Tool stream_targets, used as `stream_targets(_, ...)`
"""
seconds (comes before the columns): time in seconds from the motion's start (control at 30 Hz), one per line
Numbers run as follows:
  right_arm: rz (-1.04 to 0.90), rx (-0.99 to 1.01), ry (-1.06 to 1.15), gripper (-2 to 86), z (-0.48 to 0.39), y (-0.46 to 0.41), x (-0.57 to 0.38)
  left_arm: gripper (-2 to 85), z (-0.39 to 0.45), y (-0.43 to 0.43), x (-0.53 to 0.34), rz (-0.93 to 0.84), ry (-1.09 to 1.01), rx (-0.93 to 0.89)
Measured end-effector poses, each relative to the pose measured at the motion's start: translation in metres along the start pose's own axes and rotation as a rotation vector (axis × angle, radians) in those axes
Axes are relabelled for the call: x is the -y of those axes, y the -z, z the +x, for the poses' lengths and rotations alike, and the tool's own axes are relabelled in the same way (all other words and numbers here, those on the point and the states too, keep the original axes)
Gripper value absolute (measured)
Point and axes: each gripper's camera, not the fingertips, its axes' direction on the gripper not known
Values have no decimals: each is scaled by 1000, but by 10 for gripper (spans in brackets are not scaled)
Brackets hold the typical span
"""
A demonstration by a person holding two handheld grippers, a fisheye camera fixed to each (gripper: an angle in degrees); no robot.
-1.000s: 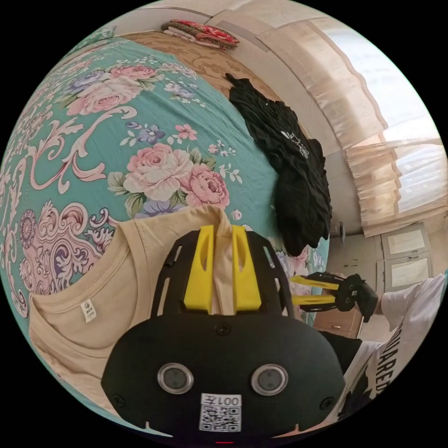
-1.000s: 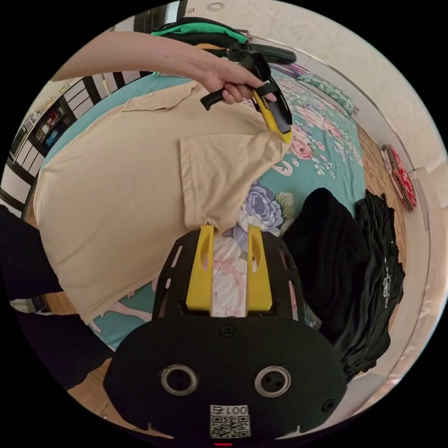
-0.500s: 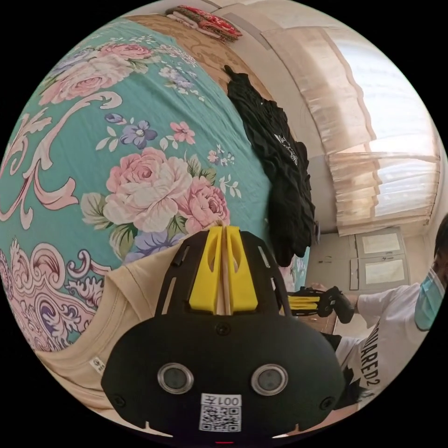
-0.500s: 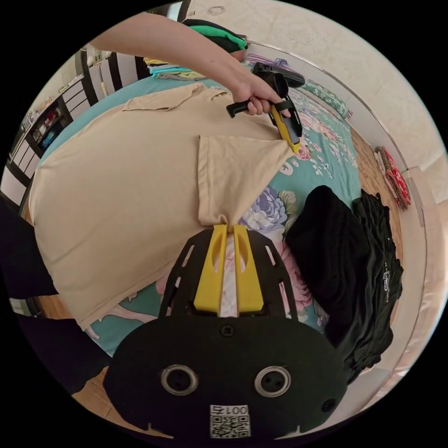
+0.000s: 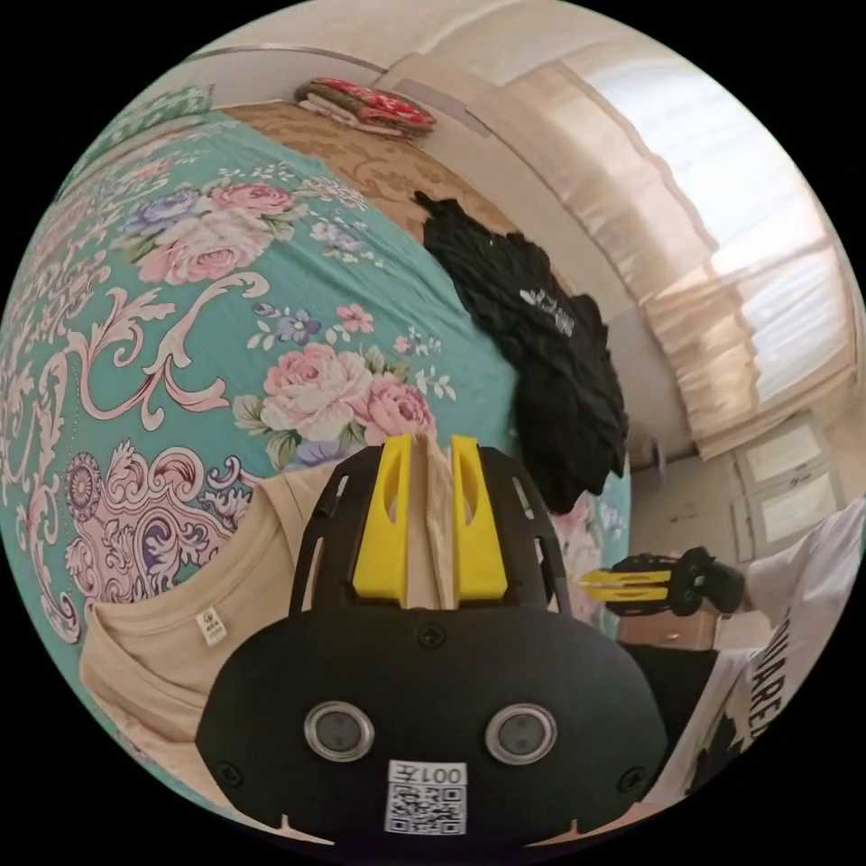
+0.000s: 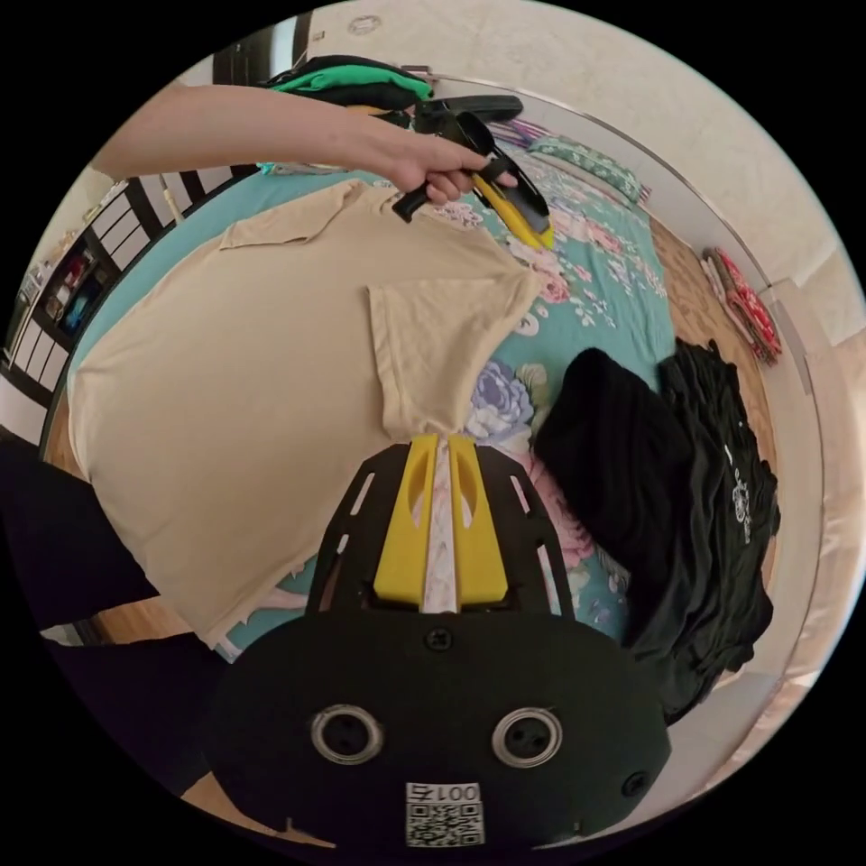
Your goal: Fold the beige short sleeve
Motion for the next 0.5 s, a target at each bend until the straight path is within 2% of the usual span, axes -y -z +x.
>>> stream_targets(0.1, 25, -23, 62, 12, -12, -20, 13, 9, 24, -20, -33, -81, -65, 88)
stream_targets(0.17, -23, -61, 97, 9, -21, -48, 16, -6, 38, -36, -61, -96, -77, 158)
stream_targets(0.27, -47, -129, 95, 8, -29, -64, 10, -12, 62, -23, -97, -3, -55, 258)
stream_targets(0.37, -54, -144, -14, 13, -27, -56, -9, -8, 92, 16, -154, 111, -46, 336)
stream_targets(0.5, -156, -74, -176, 31, -23, -47, -49, 14, 108, 70, -256, 101, 43, 513)
